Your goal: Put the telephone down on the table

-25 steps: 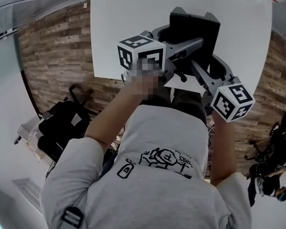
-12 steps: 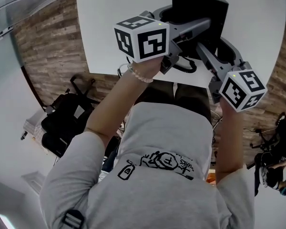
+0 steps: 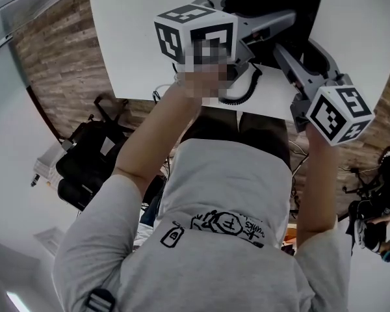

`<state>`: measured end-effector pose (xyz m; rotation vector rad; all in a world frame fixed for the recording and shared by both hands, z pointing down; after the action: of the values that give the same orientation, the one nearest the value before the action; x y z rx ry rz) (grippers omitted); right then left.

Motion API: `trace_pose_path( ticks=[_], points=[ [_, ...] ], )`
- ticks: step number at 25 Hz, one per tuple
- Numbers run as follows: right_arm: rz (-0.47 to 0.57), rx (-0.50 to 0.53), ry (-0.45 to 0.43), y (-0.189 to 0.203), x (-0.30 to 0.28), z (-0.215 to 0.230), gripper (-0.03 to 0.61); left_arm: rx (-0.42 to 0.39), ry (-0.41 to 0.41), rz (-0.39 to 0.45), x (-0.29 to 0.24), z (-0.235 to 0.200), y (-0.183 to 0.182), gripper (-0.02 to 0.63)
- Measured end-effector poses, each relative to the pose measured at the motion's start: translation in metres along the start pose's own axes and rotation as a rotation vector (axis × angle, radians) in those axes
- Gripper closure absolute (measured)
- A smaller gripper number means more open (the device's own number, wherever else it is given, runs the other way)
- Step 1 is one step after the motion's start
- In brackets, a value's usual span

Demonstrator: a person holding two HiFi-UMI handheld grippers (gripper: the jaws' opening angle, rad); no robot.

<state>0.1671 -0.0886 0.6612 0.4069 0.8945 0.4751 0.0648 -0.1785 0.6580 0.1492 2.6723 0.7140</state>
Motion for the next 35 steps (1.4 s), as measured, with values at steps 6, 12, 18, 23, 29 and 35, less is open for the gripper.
trace_pose_path(
  ticks=[6,12,18,23,29,35],
  points=[
    [-0.005,-0.001,-0.003,-0.002,-0.013,0.009,0.334,-0.008,-0.008,0.01,-0.006,-0.012,-0.001,0.287],
    [-0.001,-0.014,-0.016,-0.001,-0.012,0.012,0.334,-0.044,-0.023,0.017,-0.008,-0.009,-0.002,0.288],
    [0.006,-0.02,-0.014,0.0,-0.012,0.013,0.333,-0.051,-0.016,0.027,-0.01,-0.009,0.0,0.288],
    [0.006,-0.035,-0.01,0.0,-0.016,0.014,0.333,-0.041,-0.06,0.028,-0.008,-0.011,-0.001,0.265],
    [0.016,0.011,0.091,-0.012,0.009,0.018,0.331,-0.069,-0.183,0.044,0.009,-0.006,-0.004,0.25],
    [0.087,0.083,0.122,-0.033,0.051,0.003,0.332,-0.066,-0.229,0.071,0.045,0.009,-0.005,0.25]
  ],
)
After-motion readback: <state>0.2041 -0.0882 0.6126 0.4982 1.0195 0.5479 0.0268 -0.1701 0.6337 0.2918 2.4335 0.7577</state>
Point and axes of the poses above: the fingertips, and each gripper's own axes: x backward along the fingers, z to its right, y out of its underside, the point moved 6 cm from there along x, backward along the fingers, and after that the axes turned 5 degrees about y, right-handed, at the moved point
